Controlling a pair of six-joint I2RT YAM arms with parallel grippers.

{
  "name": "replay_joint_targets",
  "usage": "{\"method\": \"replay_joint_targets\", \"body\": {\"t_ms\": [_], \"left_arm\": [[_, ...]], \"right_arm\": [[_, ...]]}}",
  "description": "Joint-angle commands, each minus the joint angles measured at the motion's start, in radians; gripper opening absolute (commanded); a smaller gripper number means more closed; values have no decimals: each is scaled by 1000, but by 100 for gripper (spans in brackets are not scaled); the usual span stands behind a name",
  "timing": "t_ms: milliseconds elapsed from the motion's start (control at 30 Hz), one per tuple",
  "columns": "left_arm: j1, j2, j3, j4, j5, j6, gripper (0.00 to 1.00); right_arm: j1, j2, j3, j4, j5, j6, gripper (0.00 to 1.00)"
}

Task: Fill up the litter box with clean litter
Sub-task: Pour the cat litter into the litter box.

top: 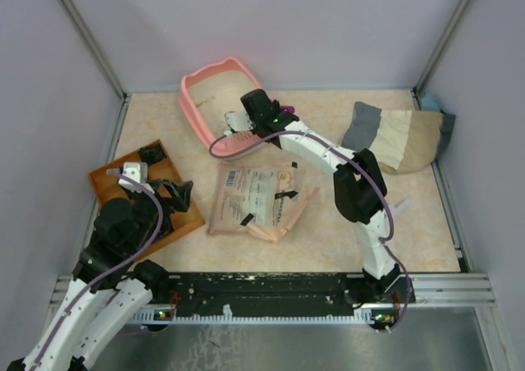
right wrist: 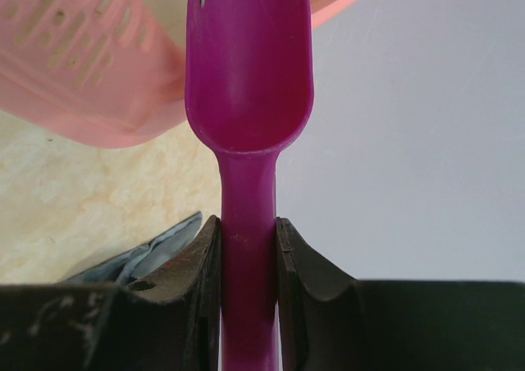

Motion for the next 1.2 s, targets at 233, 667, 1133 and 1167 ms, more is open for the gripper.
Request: {"method": "replay_joint_targets", "body": {"t_ms": [233, 667, 1133, 1167], "left_arm": [[-1, -12, 5, -1, -17, -6, 100], [0, -8, -11, 15, -5, -2, 100], [0, 78, -9, 82, 236, 7, 100], [0, 91, -5, 88, 271, 11, 100]], "right_arm": [[9, -46, -11, 66, 23, 45, 0], [-61, -250, -127, 40, -44, 615, 0], [-102, -563, -479, -122, 50, 1271, 0], [-111, -596, -513, -116, 47, 1322, 0]]}}
